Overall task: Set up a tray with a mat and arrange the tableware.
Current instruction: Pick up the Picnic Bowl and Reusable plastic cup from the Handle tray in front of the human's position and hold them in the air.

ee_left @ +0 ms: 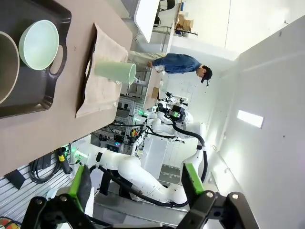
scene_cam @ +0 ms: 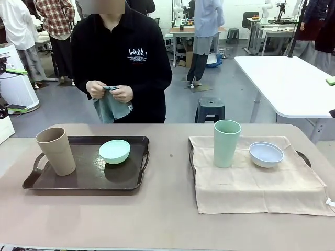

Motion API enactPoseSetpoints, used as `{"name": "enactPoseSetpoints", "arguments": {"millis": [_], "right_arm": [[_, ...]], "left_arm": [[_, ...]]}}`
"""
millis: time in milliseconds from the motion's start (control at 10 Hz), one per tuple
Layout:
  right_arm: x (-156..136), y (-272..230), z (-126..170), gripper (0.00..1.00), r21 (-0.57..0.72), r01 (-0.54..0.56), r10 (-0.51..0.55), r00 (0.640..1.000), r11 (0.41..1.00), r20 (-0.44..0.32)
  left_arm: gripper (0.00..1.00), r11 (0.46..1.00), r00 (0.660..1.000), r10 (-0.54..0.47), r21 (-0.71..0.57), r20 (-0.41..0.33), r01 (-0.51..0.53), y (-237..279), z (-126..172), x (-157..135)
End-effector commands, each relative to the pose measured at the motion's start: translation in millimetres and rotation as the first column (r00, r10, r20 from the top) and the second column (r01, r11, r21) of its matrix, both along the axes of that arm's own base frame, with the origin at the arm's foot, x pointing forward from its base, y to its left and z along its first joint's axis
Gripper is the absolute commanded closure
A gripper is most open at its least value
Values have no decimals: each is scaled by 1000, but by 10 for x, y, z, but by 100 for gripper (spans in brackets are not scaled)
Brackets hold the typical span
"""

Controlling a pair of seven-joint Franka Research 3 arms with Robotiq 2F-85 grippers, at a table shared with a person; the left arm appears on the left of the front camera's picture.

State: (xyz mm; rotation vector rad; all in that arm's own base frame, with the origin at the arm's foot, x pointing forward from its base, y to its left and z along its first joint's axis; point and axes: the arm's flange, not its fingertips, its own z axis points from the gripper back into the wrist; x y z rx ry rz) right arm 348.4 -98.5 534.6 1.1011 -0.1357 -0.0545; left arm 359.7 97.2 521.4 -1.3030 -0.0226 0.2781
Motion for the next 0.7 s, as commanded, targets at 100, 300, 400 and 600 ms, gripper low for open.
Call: {"name": "enactPoseSetpoints", "arguments": {"millis": [100, 300, 400, 600], "right_arm": [[11, -25, 11, 0, -8, -19, 19, 1000, 1000, 1], [11, -25, 11, 0, -8, -19, 19, 1000, 1000, 1], [11, -25, 11, 0, -8, -19, 19, 1000, 1000, 1], [11, -25, 11, 0, -8, -19, 19, 1000, 1000, 1]], "left_arm": [[0, 1000, 1000, -8, -4, 3, 8, 11, 28, 5], [0, 1000, 1000, -8, -4, 3, 8, 11, 28, 5], [0, 1000, 1000, -8, -4, 3, 8, 11, 28, 5], [0, 1000, 1000, -8, -4, 3, 8, 11, 28, 5]]}}
